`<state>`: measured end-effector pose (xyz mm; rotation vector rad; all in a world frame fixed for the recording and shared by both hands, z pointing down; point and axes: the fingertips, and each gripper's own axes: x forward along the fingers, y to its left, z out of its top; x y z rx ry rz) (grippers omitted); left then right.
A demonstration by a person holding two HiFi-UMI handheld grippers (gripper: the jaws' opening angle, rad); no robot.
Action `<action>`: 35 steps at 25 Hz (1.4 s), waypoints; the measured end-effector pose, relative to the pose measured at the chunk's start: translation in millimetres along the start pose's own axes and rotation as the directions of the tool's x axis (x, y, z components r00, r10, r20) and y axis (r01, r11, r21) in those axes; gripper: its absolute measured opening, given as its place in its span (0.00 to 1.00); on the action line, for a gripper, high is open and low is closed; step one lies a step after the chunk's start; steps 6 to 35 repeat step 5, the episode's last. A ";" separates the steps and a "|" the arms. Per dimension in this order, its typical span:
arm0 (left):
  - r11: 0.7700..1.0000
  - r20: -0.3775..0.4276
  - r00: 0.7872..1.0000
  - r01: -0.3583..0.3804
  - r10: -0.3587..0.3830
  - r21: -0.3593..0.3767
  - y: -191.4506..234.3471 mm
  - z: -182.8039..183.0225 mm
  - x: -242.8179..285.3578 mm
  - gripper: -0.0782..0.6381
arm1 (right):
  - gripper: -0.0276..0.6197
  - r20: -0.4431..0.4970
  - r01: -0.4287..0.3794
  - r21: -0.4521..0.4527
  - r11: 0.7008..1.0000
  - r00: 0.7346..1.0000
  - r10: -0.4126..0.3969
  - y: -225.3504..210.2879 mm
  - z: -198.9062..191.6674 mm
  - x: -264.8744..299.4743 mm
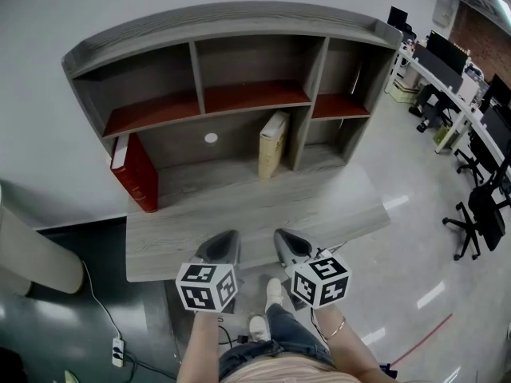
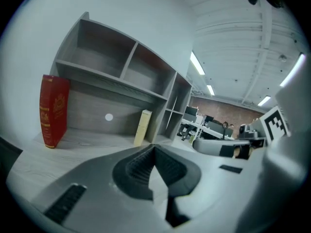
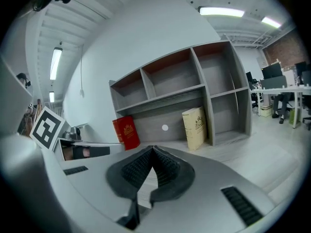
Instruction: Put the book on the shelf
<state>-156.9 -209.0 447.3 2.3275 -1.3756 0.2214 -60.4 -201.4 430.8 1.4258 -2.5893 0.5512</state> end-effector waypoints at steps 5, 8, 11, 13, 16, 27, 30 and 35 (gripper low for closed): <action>1.000 0.006 1.000 0.014 -0.014 -0.018 2.7 0.3 -11.9 0.13 | 0.06 0.009 -0.002 0.004 1.000 1.000 0.002 9.4 -2.9 -2.7; 1.000 0.006 1.000 0.014 -0.014 -0.018 2.7 0.3 -11.9 0.13 | 0.06 0.009 -0.002 0.004 1.000 1.000 0.002 9.4 -2.9 -2.7; 1.000 0.006 1.000 0.014 -0.014 -0.018 2.7 0.3 -11.9 0.13 | 0.06 0.009 -0.002 0.004 1.000 1.000 0.002 9.4 -2.9 -2.7; 1.000 0.006 1.000 0.014 -0.014 -0.018 2.7 0.3 -11.9 0.13 | 0.06 0.009 -0.002 0.004 1.000 1.000 0.002 9.4 -2.9 -2.7; 1.000 0.006 1.000 0.014 -0.014 -0.018 2.7 0.3 -11.9 0.13 | 0.06 0.009 -0.002 0.004 1.000 1.000 0.002 9.4 -2.9 -2.7; 1.000 0.006 1.000 0.014 -0.014 -0.018 2.7 0.3 -11.9 0.13 | 0.06 0.009 -0.002 0.004 1.000 1.000 0.002 9.4 -2.9 -2.7; 1.000 0.006 1.000 0.014 -0.014 -0.018 2.7 0.3 -11.9 0.13 | 0.06 0.009 -0.002 0.004 1.000 1.000 0.002 9.4 -2.9 -2.7; 1.000 0.006 1.000 0.014 -0.014 -0.018 2.7 0.3 -11.9 0.13 | 0.06 0.009 -0.002 0.004 1.000 1.000 0.002 9.4 -2.9 -2.7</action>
